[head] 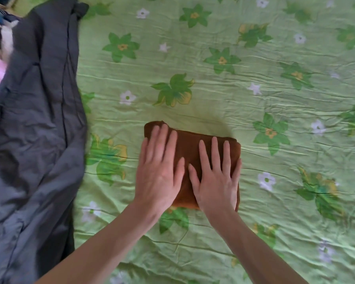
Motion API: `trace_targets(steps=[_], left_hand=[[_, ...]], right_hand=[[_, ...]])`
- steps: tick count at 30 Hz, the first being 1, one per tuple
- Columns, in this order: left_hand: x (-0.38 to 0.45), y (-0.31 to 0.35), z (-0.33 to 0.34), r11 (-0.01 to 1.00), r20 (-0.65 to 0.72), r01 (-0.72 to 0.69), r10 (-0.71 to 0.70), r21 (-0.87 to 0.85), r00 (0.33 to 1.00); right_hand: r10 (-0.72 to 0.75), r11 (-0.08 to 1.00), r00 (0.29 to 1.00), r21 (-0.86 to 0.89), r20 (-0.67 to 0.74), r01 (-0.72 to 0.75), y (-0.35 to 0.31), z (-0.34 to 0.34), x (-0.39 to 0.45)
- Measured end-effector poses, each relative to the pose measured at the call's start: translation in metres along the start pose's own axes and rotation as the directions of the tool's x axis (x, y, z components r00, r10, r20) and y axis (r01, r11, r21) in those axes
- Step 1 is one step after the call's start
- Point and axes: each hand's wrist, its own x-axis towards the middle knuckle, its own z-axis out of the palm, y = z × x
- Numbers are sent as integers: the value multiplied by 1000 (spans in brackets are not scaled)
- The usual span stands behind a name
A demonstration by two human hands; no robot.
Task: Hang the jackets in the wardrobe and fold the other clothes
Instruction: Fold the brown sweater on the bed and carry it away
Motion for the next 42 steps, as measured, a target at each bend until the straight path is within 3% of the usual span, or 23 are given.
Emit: trace_targets(steps=[2,4,7,11,13,16,18,20,22,26,28,31,36,38,40,42], left_hand=[[-1,-6,12,993,133,-89,79,73,988],[-4,-15,23,994,183,-64,47,87,982],[-5,-22,34,999,186,16,-23,39,982],[1,-21,36,980,140,135,-114,-148,984],[-2,-21,31,966,71,180,-170,-187,983],[-12,-15,24,897,25,341,-349,-281,937],[-16,-7,17,736,98,494,-512,-462,854],[-12,-6,11,497,262,699,-685,-514,679],[-7,-12,7,309,421,813,-733,-494,534],[3,-23,-13,102,669,875,-606,-472,431],[3,-25,-28,68,758,885,-489,-461,432],[-7,-17,-55,22,772,867,-445,-498,454],[-24,19,-141,-95,865,886,-286,-453,412],[-25,40,-187,-158,841,834,-225,-530,492],[-21,64,-224,-128,810,807,-216,-577,545],[-26,96,-266,-45,852,866,-211,-498,479]], right_hand=[[-13,1000,1000,-7,7,13,2,1,1],[-37,999,999,-9,2,37,5,3,1],[-75,997,997,21,7,75,10,3,5],[-87,987,996,135,-24,89,14,1,6],[-41,963,994,260,-97,65,14,-1,0],[199,840,968,535,-154,-88,16,-11,-5],[361,656,932,708,10,-261,23,-20,-7],[453,441,850,762,268,-475,33,-27,-6],[444,276,757,731,479,-624,43,-37,-6],[180,-11,690,703,701,-711,56,-55,-3],[104,-10,720,724,687,-690,55,-63,-5],[132,-15,743,751,656,-660,51,-82,-17],[124,-36,742,751,658,-660,52,-164,-61],[116,-57,743,751,659,-658,55,-210,-84],[133,-95,751,762,647,-640,59,-257,-106],[156,-144,749,765,644,-627,63,-306,-130]])
